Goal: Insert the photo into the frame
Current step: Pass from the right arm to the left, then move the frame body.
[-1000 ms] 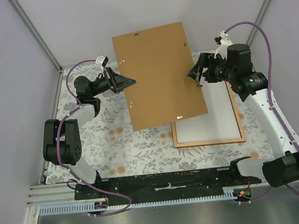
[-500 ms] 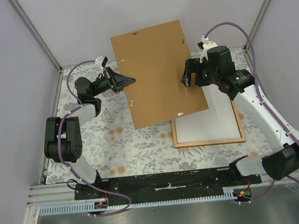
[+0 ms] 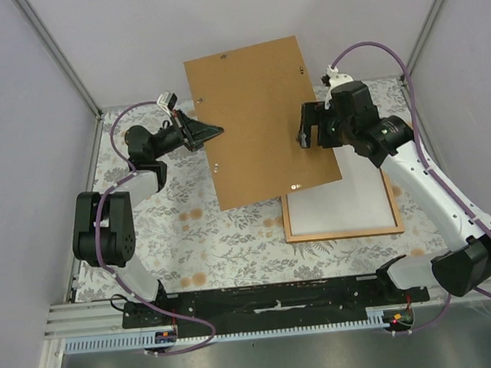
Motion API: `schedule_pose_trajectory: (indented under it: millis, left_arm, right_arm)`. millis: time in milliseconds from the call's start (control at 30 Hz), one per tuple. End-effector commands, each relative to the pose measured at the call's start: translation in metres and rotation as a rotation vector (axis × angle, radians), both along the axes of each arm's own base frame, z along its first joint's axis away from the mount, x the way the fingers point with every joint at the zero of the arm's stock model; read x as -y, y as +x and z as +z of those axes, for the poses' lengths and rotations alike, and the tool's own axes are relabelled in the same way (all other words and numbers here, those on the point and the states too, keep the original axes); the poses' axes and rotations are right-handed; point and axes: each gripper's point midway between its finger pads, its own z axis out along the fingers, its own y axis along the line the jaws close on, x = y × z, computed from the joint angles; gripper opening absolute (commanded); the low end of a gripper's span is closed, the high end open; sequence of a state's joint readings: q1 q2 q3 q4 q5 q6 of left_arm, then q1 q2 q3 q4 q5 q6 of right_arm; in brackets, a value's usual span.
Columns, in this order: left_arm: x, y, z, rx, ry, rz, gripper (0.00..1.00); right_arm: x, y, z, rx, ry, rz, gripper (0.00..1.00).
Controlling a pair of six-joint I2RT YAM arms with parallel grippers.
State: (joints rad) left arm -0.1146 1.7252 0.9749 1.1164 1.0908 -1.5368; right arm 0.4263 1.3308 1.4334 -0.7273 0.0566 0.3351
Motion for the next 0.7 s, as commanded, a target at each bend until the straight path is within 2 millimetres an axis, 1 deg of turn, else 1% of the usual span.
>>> schedule_pose_trajectory:
  millis: [0, 267, 333, 367, 467, 567, 600, 667]
  left_arm:
    - [-0.006, 0.009, 0.032, 0.123, -0.043, 0.133, 0.02]
    - [0.000, 0.010, 0.026, 0.124, -0.006, 0.158, 0.02]
    - [0.004, 0.011, 0.019, 0.115, 0.015, 0.153, 0.02]
    - [0.005, 0.011, 0.018, 0.109, 0.019, 0.150, 0.02]
    - [0.006, 0.015, 0.011, 0.080, 0.026, 0.143, 0.02]
    - [0.008, 0.016, 0.002, 0.049, 0.032, 0.132, 0.02]
    - [0.008, 0.018, 0.000, 0.039, 0.035, 0.132, 0.02]
    - [0.010, 0.019, -0.008, 0.017, 0.040, 0.126, 0.02]
  right_arm:
    - [0.000, -0.003, 0.002, -0.038, 0.030, -0.053, 0.92]
    - [-0.017, -0.004, 0.002, -0.055, 0.073, -0.011, 0.92]
    - [-0.016, -0.002, 0.000, -0.057, 0.054, -0.022, 0.92]
    - [-0.010, 0.000, -0.002, -0.054, 0.031, -0.050, 0.92]
    - [0.025, 0.007, -0.006, -0.044, -0.058, -0.163, 0.97]
    - [0.070, 0.010, -0.008, -0.058, -0.064, -0.266, 0.98]
    - [0.089, 0.011, -0.008, -0.058, -0.053, -0.310, 0.98]
    - [0.114, 0.011, -0.007, -0.051, -0.040, -0.378, 0.98]
